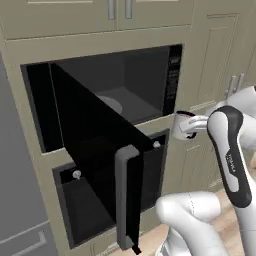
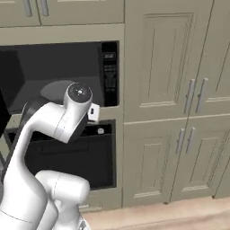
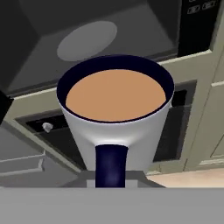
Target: Pick the cup of tea, navigate to the dining table, and place it on the saucer.
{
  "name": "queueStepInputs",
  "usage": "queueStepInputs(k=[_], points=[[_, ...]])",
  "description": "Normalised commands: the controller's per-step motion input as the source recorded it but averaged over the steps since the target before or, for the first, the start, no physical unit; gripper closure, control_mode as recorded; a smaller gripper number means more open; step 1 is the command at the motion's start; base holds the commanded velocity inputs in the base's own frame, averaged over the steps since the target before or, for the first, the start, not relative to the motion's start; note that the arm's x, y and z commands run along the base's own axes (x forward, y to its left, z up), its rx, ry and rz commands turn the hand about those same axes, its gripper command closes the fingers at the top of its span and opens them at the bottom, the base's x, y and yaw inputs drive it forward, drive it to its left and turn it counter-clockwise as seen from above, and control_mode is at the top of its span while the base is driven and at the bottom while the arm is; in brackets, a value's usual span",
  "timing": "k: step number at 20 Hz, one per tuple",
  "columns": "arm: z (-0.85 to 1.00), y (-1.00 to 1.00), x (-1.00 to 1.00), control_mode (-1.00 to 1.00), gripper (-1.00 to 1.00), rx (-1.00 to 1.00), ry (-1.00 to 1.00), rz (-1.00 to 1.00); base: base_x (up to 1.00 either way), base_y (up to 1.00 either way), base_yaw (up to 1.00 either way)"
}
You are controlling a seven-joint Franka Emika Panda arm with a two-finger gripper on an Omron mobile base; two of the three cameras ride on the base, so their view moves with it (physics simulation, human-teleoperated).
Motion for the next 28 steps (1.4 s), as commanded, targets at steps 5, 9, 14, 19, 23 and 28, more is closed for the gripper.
queueStepInputs(k=[5, 9, 14, 19, 23, 28], points=[[0.0, 0.0, 0.0, 1.0, 1.0, 0.0, 0.0, 0.0, 0.0, 0.17, -0.98], [0.0, 0.0, 0.0, 1.0, 1.0, 0.0, 0.0, 0.0, 0.0, 0.15, -1.0], [0.0, 0.0, 0.0, 1.0, 1.0, 0.0, 0.0, 0.0, 0.0, 0.14, -1.0], [0.0, 0.0, 0.0, 1.0, 1.0, 0.0, 0.0, 0.0, 0.0, 0.1, -1.0], [0.0, 0.0, 0.0, 1.0, 1.0, 0.0, 0.0, 0.0, 0.0, 0.08, -1.0], [0.0, 0.0, 0.0, 1.0, 1.0, 0.0, 0.0, 0.0, 0.39, 0.36, -0.88]])
